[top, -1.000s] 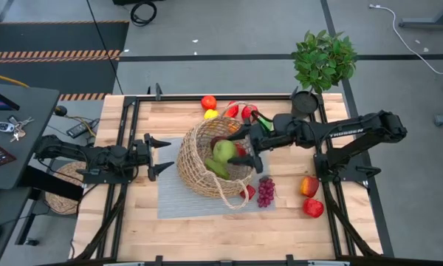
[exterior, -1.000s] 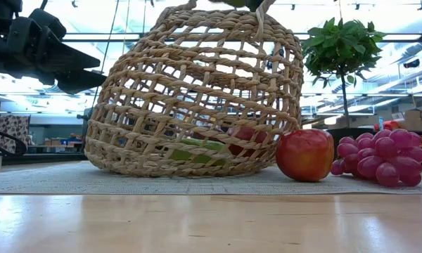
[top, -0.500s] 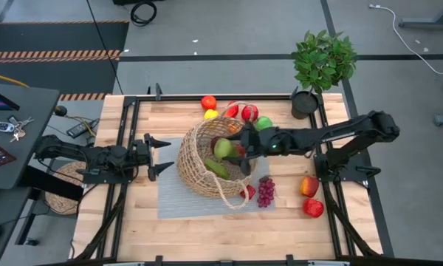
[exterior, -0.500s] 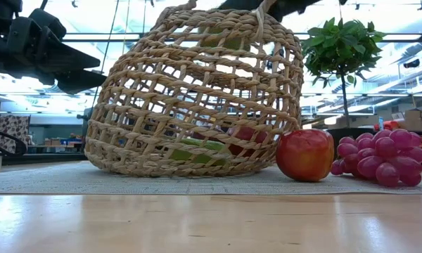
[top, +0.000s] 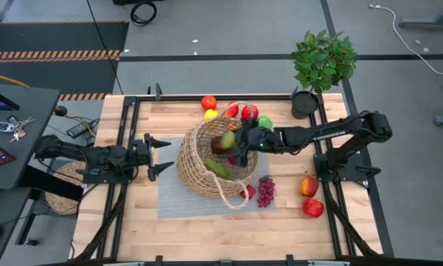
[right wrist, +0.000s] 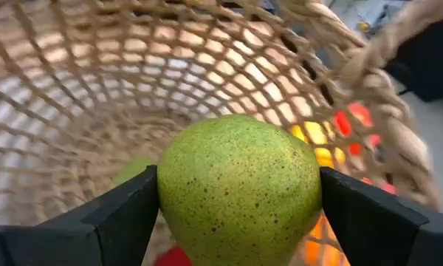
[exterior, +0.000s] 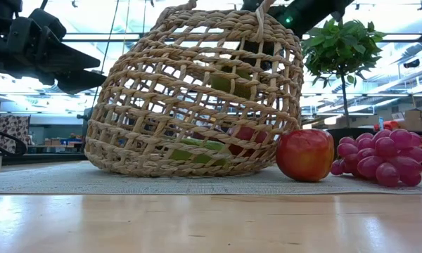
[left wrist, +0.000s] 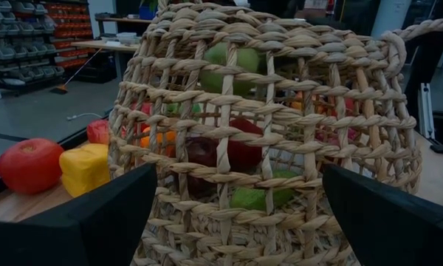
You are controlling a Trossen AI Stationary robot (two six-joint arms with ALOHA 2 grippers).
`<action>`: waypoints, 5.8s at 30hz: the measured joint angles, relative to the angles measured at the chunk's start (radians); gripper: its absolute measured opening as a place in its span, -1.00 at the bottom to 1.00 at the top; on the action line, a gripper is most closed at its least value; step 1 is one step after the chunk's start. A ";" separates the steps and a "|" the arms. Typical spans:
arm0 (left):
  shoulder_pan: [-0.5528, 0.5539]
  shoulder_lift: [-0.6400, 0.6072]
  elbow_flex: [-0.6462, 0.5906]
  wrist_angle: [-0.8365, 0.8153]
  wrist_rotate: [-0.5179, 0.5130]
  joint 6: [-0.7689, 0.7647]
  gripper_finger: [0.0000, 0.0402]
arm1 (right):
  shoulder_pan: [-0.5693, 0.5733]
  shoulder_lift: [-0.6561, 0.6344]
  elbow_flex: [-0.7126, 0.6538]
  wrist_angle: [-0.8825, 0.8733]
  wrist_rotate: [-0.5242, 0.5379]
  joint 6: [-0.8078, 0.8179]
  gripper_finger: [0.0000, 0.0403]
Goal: Build produce basket
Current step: Put the green pear into the mesh basket, then put the green apple into the mesh basket
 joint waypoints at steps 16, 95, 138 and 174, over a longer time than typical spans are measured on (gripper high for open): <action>0.000 0.000 0.000 0.000 0.000 0.000 0.96 | 0.025 -0.015 0.068 -0.148 0.079 -0.044 0.95; 0.000 0.000 0.000 -0.001 0.000 0.000 0.96 | -0.575 -0.072 -0.464 0.180 -0.170 0.087 0.96; 0.000 0.000 0.000 -0.001 0.000 0.000 0.96 | -0.197 -0.756 -0.406 0.346 -0.319 0.098 0.79; 0.000 0.000 0.000 -0.001 0.000 0.000 0.96 | 0.320 -0.385 -0.141 0.456 0.365 -0.629 0.79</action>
